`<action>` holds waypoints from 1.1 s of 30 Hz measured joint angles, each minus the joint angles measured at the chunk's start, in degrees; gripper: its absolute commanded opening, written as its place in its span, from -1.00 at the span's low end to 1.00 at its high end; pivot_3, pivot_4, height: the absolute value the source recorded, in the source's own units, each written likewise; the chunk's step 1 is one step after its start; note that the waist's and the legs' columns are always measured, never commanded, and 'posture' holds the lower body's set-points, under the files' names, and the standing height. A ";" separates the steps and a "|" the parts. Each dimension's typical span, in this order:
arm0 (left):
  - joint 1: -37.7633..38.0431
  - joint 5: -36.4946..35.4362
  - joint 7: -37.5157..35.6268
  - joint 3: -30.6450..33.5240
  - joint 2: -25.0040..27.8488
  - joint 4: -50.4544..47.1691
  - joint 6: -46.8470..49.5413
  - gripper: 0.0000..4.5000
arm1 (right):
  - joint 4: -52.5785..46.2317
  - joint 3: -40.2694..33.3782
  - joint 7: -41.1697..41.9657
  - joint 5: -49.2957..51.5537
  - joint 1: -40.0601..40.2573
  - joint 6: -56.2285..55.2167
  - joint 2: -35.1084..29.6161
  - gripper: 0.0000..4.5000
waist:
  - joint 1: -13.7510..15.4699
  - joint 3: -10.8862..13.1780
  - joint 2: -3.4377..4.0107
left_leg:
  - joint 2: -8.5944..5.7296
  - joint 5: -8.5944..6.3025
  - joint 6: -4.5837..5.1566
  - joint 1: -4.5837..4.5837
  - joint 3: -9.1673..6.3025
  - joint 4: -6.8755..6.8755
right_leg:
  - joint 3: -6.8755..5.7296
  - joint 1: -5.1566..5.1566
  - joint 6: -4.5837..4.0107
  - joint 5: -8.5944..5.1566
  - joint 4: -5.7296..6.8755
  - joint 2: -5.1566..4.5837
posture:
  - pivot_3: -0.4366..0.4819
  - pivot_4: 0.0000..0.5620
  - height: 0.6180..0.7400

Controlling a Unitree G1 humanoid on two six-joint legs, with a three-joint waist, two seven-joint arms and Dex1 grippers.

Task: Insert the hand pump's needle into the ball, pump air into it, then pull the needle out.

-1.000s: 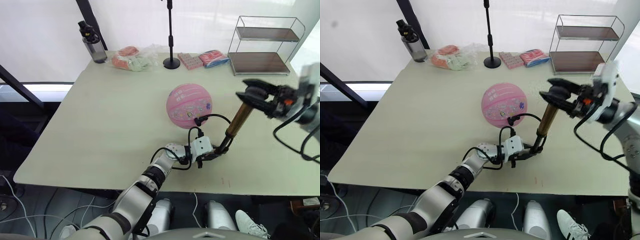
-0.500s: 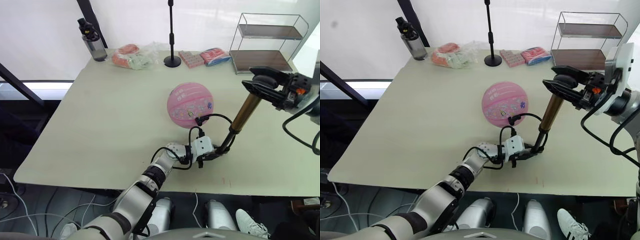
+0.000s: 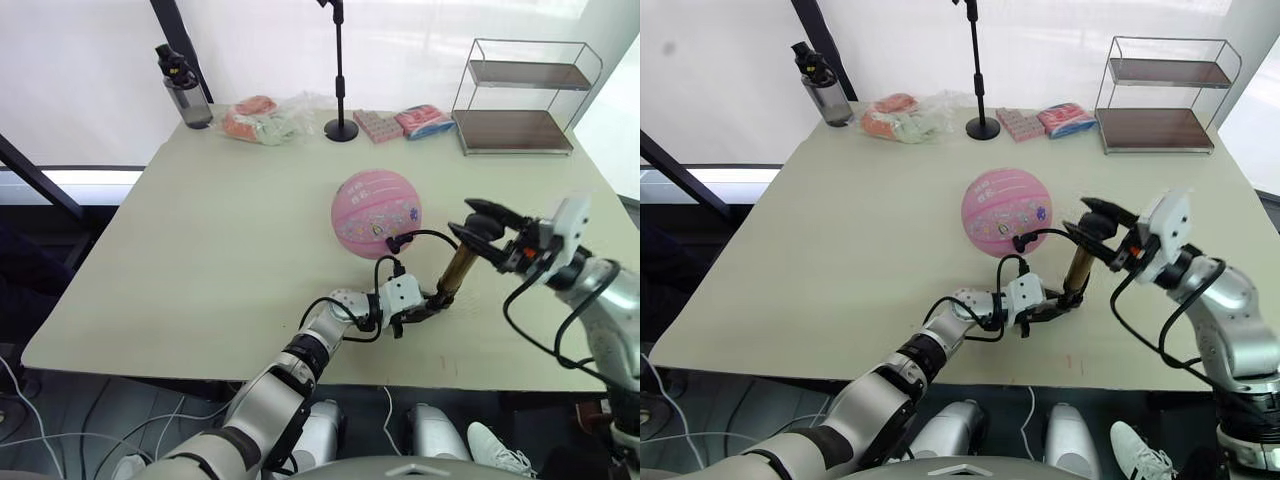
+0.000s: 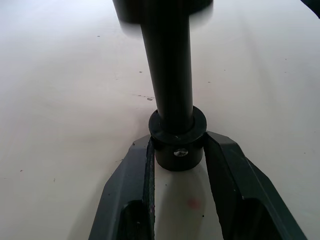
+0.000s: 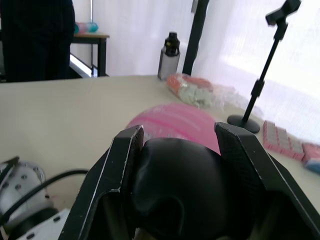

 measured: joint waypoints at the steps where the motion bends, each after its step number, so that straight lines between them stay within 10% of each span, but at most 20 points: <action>1: 0.01 0.05 0.11 0.00 -0.02 0.19 0.01 -0.52 | 1.58 0.89 0.19 -1.31 0.79 -1.94 0.41 -0.10 | 0.01 -0.09 -0.06 | 0.02 0.00 0.00 0.03 -0.02 0.00 | 0.00 0.04 0.00 0.00 0.00 0.03 | -0.05 -0.47 0.93; 15: 0.14 0.09 0.26 0.00 0.02 0.32 -0.02 -0.52 | 6.24 3.11 0.86 -4.02 2.39 -7.74 3.03 -0.10 | 0.02 -0.34 0.04 | 0.05 -0.01 -0.01 0.09 -0.08 -0.02 | 0.01 0.12 -0.02 -0.01 -0.02 0.08 | -0.05 -0.47 0.93; 33: 0.18 -0.03 -0.75 0.00 -0.28 -1.08 -0.36 -0.52 | -0.92 -7.96 6.39 14.80 -12.06 14.15 -11.37 -0.10 | 0.20 0.71 0.80 | -0.06 0.00 0.00 -0.31 -0.14 0.00 | -0.07 -0.12 0.00 0.01 -0.17 -0.09 | -0.05 -0.47 0.93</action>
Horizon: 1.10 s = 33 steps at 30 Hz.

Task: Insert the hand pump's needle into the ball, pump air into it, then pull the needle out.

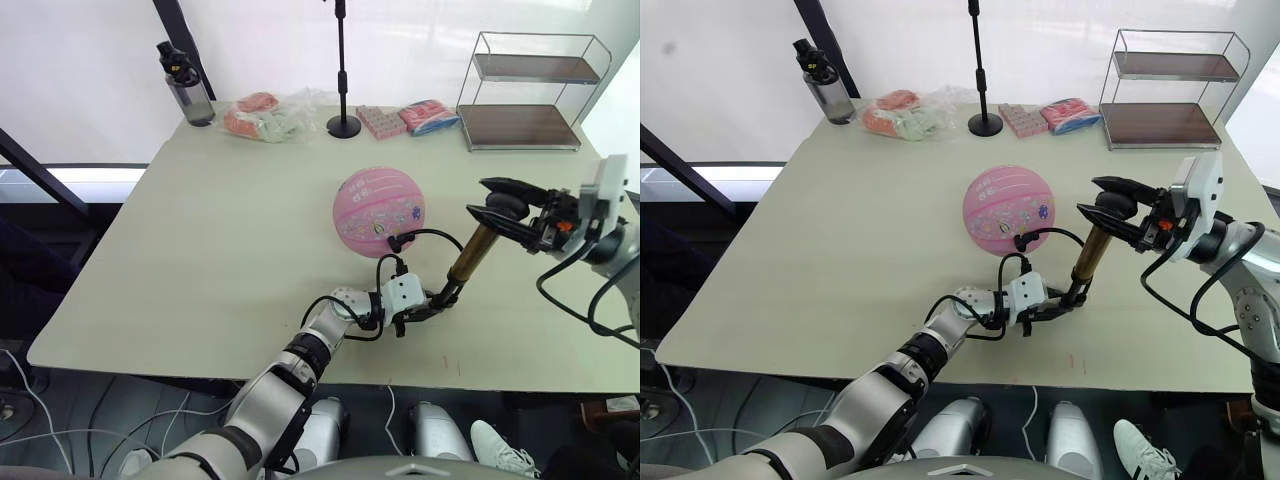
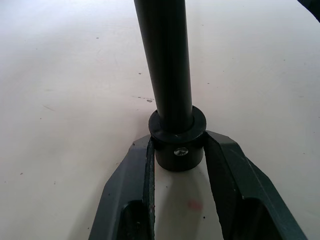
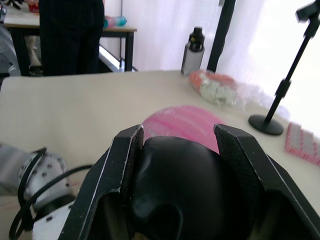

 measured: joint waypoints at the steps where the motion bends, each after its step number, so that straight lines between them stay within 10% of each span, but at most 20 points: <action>1: 0.00 0.00 0.00 0.00 0.00 -0.04 0.00 -0.52 | 0.00 -0.45 0.00 0.57 -0.64 0.45 -0.33 -0.10 | 0.00 0.02 0.01 | 0.00 0.00 0.00 -0.01 0.00 0.00 | 0.00 0.00 0.00 0.00 0.00 0.00 | -0.05 -0.47 0.93; 14: -0.09 -0.01 -0.36 -0.01 -0.02 -0.29 0.00 -0.52 | -1.05 -4.36 -2.39 5.63 -4.31 4.98 -1.66 -0.10 | 0.08 0.18 0.04 | -0.05 0.01 -0.01 -0.20 0.02 0.01 | -0.06 -0.23 0.00 0.01 0.00 -0.12 | -0.05 -0.47 0.93; 33: -0.06 0.06 0.73 -0.01 0.07 0.56 0.15 -0.52 | 5.45 7.03 -1.81 -14.57 11.12 -20.00 13.17 -0.10 | -0.16 -0.30 -0.47 | 0.02 0.01 -0.01 0.23 -0.03 0.00 | -0.05 0.16 0.00 0.00 0.05 0.05 | -0.05 -0.47 0.93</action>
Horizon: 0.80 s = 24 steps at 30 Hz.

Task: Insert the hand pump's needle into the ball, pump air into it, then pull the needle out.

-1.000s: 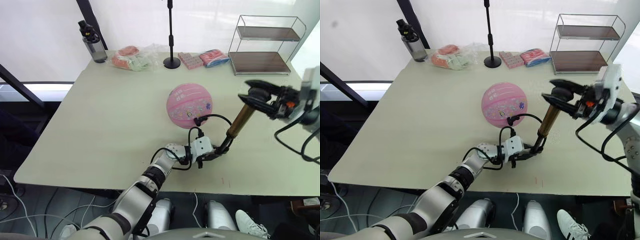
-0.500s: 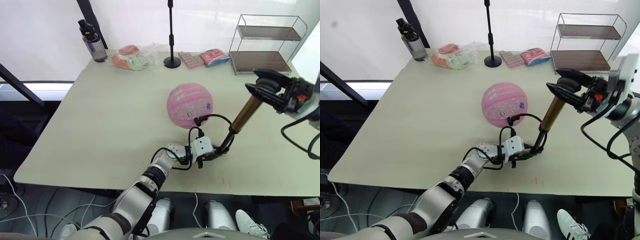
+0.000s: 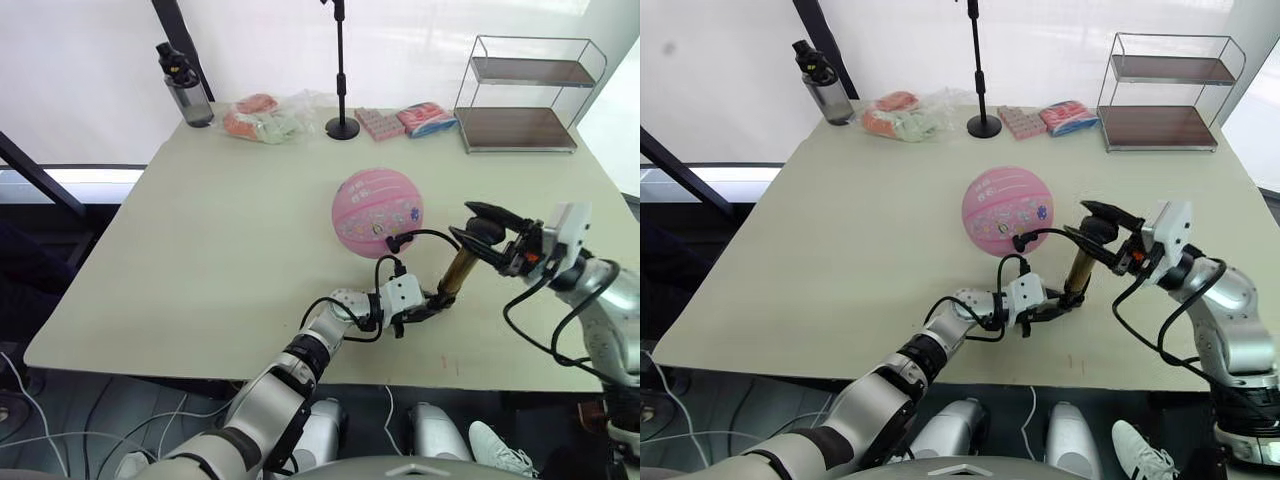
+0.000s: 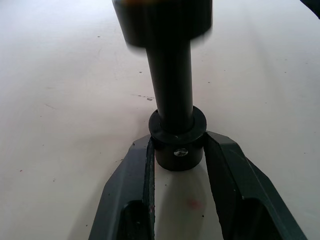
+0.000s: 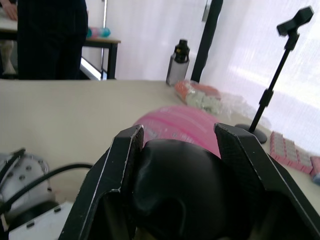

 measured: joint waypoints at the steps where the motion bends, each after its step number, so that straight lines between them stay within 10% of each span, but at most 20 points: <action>1: 0.00 0.00 0.03 0.00 0.00 0.06 0.01 -0.52 | 0.70 0.35 0.00 -0.58 0.37 -0.86 0.26 -0.10 | 0.00 -0.05 -0.02 | 0.00 0.00 0.00 0.01 0.00 0.00 | 0.00 0.01 0.00 0.00 0.00 0.01 | -0.05 -0.47 0.93; 24: -0.44 -0.02 -0.29 -0.01 -0.30 0.68 -0.69 -0.52 | -1.66 -1.17 0.86 3.19 -1.89 7.77 -7.15 -0.10 | 0.15 -0.04 0.45 | 0.02 0.00 0.00 -0.09 -0.06 0.00 | 0.03 -0.02 -0.01 0.00 -0.04 0.05 | -0.05 -0.47 0.93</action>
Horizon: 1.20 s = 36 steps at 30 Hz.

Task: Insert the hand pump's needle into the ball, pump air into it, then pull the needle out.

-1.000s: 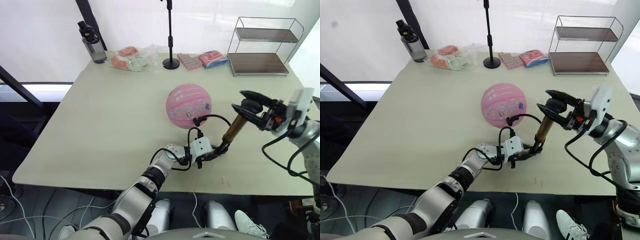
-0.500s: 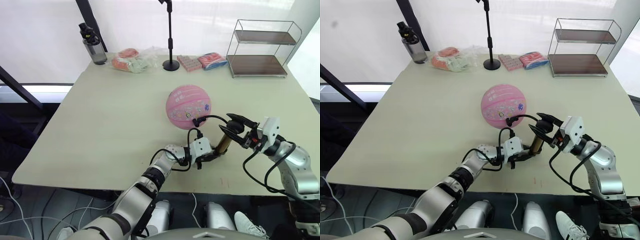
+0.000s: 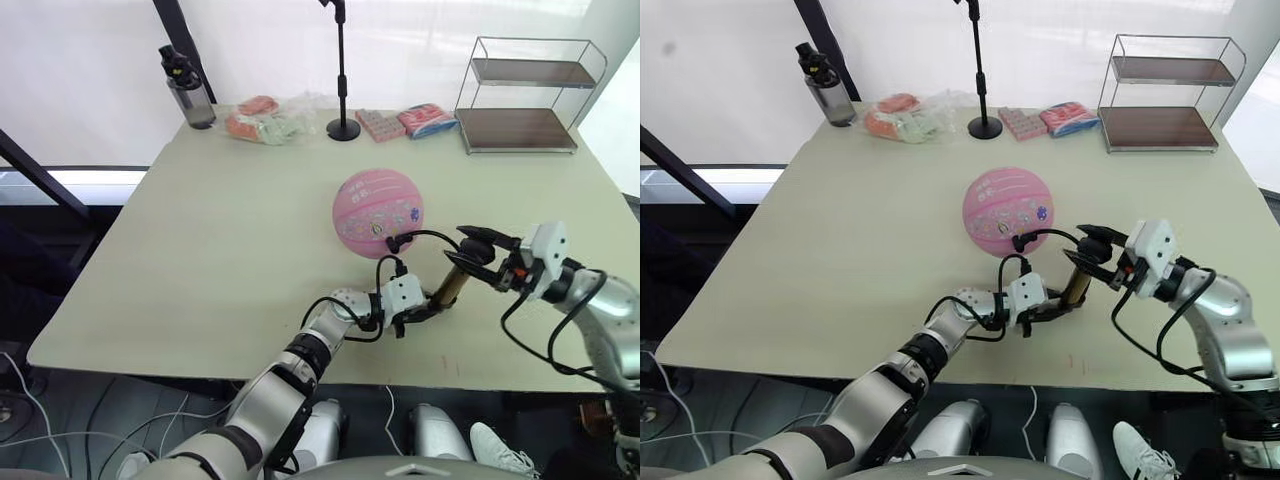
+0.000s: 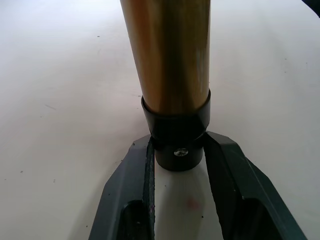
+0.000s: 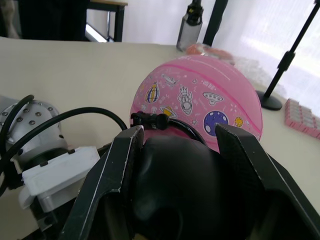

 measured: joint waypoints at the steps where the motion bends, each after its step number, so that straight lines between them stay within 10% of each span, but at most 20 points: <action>1: -0.03 0.00 0.00 0.00 -0.03 0.00 0.00 -0.52 | -0.99 -1.18 -0.06 2.12 -1.54 2.45 -1.34 -0.10 | -0.01 0.13 0.12 | -0.04 0.00 0.00 -0.04 0.04 0.03 | 0.02 -0.02 0.01 0.01 0.00 -0.06 | -0.05 -0.47 0.93; 20: -0.32 -0.05 -0.59 0.01 -0.31 0.02 -0.37 -0.52 | -5.06 -10.48 -1.49 19.12 -14.67 20.98 -10.94 -0.10 | 0.34 0.52 0.09 | -0.12 0.01 0.00 -0.44 0.06 0.04 | -0.09 -0.39 0.02 0.02 -0.02 -0.27 | -0.05 -0.47 0.93; 36: -0.35 -0.04 0.52 0.02 -0.27 0.64 -0.22 -0.52 | -5.26 -6.14 -1.36 6.47 -4.74 4.27 -2.24 -0.10 | 0.12 0.30 -0.36 | -0.07 0.01 0.01 0.05 0.06 0.03 | -0.10 0.03 0.04 0.00 0.06 -0.19 | -0.05 -0.47 0.93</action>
